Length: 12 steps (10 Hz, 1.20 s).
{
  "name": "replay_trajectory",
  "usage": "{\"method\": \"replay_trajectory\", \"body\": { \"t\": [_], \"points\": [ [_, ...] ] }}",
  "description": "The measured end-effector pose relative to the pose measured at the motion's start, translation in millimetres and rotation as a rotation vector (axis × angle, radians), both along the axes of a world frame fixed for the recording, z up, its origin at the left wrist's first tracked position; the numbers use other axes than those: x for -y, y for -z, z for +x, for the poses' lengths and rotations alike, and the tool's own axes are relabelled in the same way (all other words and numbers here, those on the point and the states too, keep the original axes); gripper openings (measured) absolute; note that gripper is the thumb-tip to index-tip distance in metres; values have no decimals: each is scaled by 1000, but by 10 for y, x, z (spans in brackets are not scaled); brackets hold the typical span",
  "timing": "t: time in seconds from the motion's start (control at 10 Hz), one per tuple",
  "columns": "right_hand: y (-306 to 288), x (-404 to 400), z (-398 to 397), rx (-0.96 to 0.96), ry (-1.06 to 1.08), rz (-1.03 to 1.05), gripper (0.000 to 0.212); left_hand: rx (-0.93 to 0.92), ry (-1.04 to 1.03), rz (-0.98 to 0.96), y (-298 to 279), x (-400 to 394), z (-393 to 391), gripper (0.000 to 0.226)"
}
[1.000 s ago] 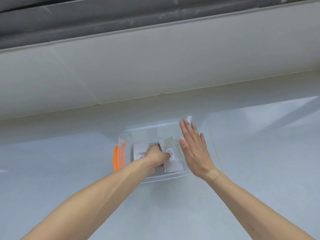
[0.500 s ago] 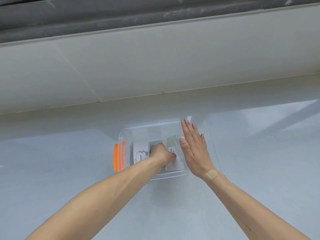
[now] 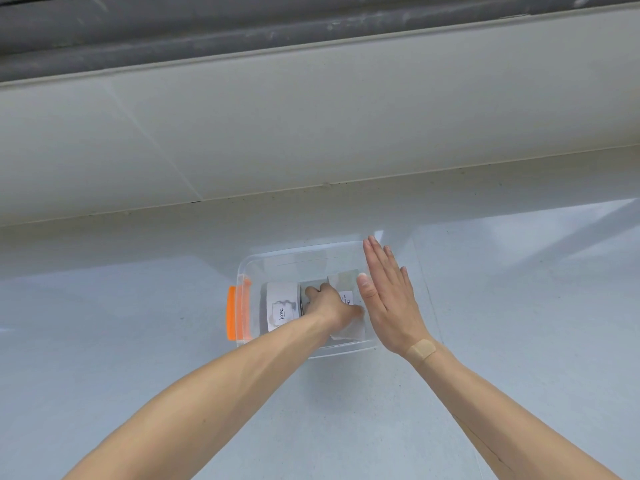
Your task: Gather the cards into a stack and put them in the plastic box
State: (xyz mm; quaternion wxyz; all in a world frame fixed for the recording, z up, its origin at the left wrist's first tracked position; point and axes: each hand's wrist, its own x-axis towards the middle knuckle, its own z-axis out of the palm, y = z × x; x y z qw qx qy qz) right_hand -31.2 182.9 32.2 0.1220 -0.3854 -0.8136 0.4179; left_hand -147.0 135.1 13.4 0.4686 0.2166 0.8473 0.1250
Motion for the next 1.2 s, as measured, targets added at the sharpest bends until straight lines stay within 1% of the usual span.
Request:
{"method": "replay_trajectory", "body": {
  "t": [0.2,0.4,0.5,0.6,0.7,0.8,0.9,1.0,1.1,1.2],
  "points": [
    [3,-1,0,0,-2,-1,62,-9,-26,-10,-7,-9,-33,76],
    [14,9,-14,0,0,2,62,-60,34,-80,26,-73,13,89],
    [14,5,-11,7,-1,11,62,-50,36,-109,8,-81,24,92],
    [4,-1,-7,13,1,12,62,-23,12,-107,-1,-76,22,90],
    [-1,-12,-13,31,4,23,59,44,-69,-69,-24,-63,-19,75],
    [-10,-18,-4,51,7,46,58,94,-106,-41,-68,-35,-62,63],
    [-23,-27,11,92,-11,83,60,169,-145,44,-204,78,-136,47],
    [-40,-47,6,129,-21,109,61,157,-139,83,-269,151,-188,37],
    [-124,-56,24,204,-36,199,55,83,-33,146,-406,256,-212,37],
    [-173,-27,48,263,-79,283,52,38,-19,194,-551,372,-198,40]
  ]
}}
